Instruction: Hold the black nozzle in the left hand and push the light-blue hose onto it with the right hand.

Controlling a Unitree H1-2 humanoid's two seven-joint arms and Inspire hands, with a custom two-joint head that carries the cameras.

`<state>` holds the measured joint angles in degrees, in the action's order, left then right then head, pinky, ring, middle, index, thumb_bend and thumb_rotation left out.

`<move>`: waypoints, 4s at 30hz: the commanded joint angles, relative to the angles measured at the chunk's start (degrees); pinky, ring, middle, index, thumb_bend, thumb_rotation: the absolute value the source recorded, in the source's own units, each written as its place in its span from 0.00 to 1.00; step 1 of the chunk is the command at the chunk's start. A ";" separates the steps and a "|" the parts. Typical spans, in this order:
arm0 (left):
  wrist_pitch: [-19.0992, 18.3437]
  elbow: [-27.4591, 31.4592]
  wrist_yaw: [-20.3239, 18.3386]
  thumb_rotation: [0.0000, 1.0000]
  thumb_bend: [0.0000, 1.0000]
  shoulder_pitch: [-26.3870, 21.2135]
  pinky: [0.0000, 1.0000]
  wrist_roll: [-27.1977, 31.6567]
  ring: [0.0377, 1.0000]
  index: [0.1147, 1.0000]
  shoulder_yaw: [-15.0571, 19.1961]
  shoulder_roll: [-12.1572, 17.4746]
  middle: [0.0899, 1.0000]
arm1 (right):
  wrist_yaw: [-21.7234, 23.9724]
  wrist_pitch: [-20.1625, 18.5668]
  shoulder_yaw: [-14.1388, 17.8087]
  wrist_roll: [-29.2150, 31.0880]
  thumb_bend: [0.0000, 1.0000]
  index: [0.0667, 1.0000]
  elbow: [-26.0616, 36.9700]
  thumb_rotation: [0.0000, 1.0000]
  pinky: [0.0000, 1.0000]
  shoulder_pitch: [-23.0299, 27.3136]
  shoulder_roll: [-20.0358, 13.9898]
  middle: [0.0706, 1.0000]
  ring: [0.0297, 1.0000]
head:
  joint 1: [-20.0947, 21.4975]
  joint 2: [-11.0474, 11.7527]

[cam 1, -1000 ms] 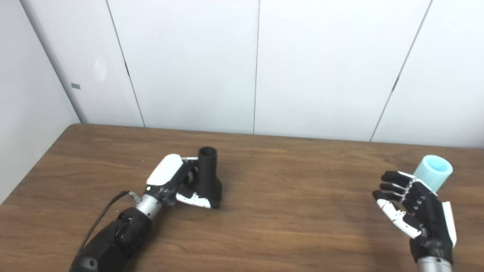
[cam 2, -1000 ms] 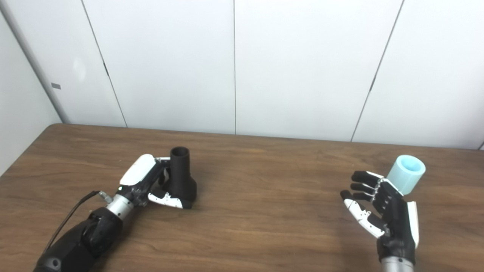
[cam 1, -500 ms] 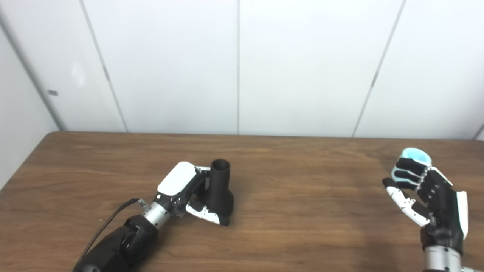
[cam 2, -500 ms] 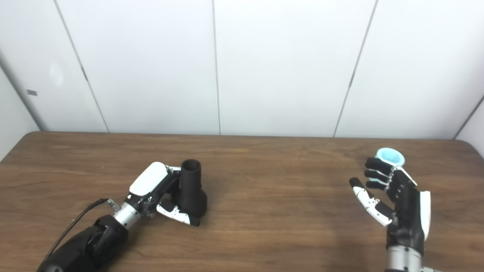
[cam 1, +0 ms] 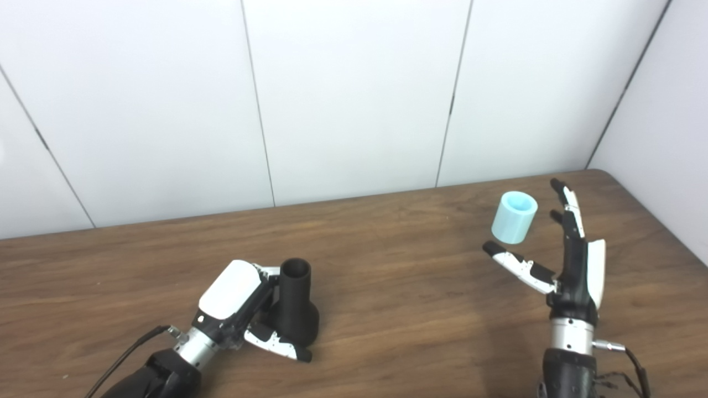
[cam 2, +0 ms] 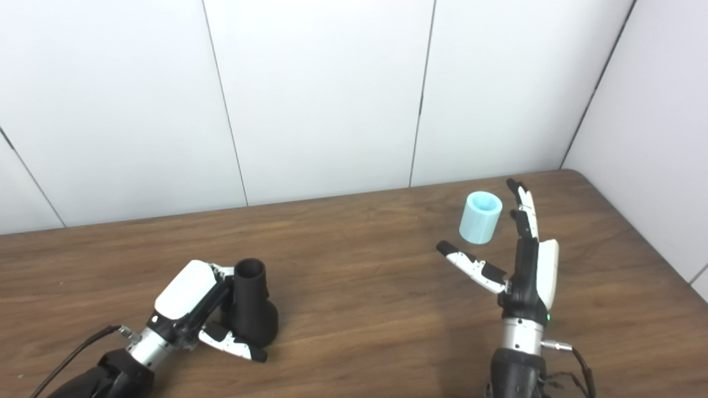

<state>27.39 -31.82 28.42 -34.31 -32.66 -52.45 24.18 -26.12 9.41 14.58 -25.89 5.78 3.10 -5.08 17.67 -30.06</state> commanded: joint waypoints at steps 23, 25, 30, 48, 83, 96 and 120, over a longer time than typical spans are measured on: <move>-0.47 -6.86 15.67 0.00 0.52 5.56 0.43 -8.23 0.46 0.42 -16.23 -3.36 0.43 | 1.63 -9.89 4.57 11.71 0.85 1.00 -5.04 0.40 0.92 11.12 -3.66 1.00 0.99 | 5.66 1.03; -0.47 -7.00 15.59 0.00 0.52 5.52 0.42 -8.16 0.45 0.42 -16.33 -3.34 0.43 | 1.90 -10.28 5.29 13.83 0.86 1.00 -6.51 0.40 0.92 12.19 -3.81 1.00 0.99 | 5.73 1.13; -0.47 -6.70 14.82 0.00 0.52 5.56 0.43 -8.14 0.46 0.42 -16.29 -2.99 0.44 | 2.20 -9.72 6.04 17.24 0.83 0.98 -11.05 0.30 0.92 14.86 -4.83 0.99 0.98 | 5.89 1.15; -0.47 -6.83 15.31 0.00 0.52 5.92 0.43 -8.38 0.46 0.42 -16.25 -3.06 0.44 | 1.01 -10.83 2.53 15.84 0.91 0.90 -21.18 0.21 0.79 17.03 -6.45 0.89 0.87 | 5.99 1.16; -0.48 -4.65 12.61 0.00 0.52 7.13 0.42 -7.64 0.46 0.41 -14.92 -2.43 0.44 | 3.34 -16.60 0.20 17.06 0.89 0.89 -24.34 0.21 0.77 18.43 -7.85 0.90 0.86 | 5.57 0.88; -0.47 -4.61 12.43 0.00 0.52 7.01 0.43 -7.59 0.47 0.41 -15.22 -2.37 0.44 | 1.71 -16.49 -0.34 15.52 0.90 0.83 -27.10 0.22 0.72 20.58 -8.74 0.83 0.81 | 5.27 0.77; -0.47 -4.80 12.42 0.00 0.52 7.11 0.43 -7.21 0.47 0.40 -15.41 -2.18 0.45 | -2.12 -16.14 -1.43 12.26 0.52 0.48 -26.79 0.00 0.44 19.99 -8.94 0.43 0.46 | 5.35 0.44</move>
<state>27.28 -33.01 41.68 -38.14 -40.76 -62.84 25.11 -28.09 -7.35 13.67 -12.46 -22.59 21.94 -13.00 22.94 -29.62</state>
